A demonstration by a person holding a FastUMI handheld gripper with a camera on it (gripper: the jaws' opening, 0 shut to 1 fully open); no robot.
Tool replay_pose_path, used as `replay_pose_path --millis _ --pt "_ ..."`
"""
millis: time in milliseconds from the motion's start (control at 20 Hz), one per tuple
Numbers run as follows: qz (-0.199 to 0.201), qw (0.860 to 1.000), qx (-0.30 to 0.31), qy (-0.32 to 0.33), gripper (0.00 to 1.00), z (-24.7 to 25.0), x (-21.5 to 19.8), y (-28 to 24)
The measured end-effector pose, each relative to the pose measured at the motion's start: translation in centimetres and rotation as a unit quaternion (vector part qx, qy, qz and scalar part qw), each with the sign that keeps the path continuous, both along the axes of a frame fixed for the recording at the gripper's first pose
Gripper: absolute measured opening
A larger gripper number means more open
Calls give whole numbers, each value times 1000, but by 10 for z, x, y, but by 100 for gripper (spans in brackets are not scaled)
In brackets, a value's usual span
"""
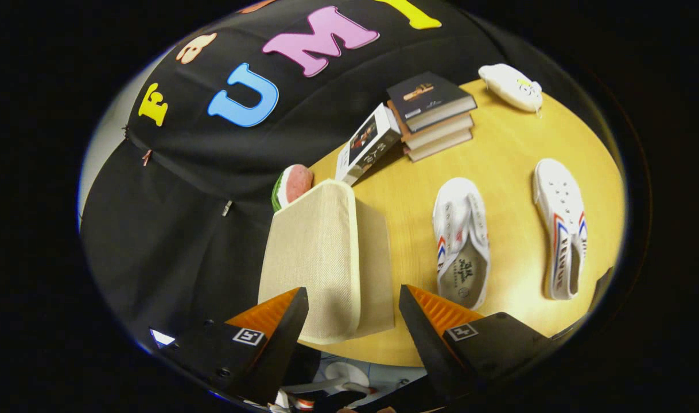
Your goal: Open the storage box then place both shoes into the box .Put the left shoe in first, then the right shoe, with the right side of both shoes facing outward in a uniform manner.
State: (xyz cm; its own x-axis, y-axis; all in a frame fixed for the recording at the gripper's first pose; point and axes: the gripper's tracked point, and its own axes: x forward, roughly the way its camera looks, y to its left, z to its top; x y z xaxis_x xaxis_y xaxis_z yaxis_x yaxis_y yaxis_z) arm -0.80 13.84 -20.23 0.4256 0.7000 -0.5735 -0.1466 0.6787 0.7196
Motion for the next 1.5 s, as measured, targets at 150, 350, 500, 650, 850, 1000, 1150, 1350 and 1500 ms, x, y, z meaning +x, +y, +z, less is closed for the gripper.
replay_pose_path --millis 150,350,500,650,850,1000,1150,1350,1500 --pt "31 997 44 51 98 -21 -3 21" --pt "51 989 103 96 98 -29 -1 39" --pt "71 976 159 134 87 -29 -4 53" --pt "89 966 174 170 61 -29 -6 57" --pt "88 962 188 179 31 -19 -6 56" --pt "90 961 187 184 11 -16 -9 56" --pt "87 962 181 186 7 -11 -11 54" --pt "70 957 203 193 5 28 -14 58" --pt "83 964 197 156 5 67 -18 73"
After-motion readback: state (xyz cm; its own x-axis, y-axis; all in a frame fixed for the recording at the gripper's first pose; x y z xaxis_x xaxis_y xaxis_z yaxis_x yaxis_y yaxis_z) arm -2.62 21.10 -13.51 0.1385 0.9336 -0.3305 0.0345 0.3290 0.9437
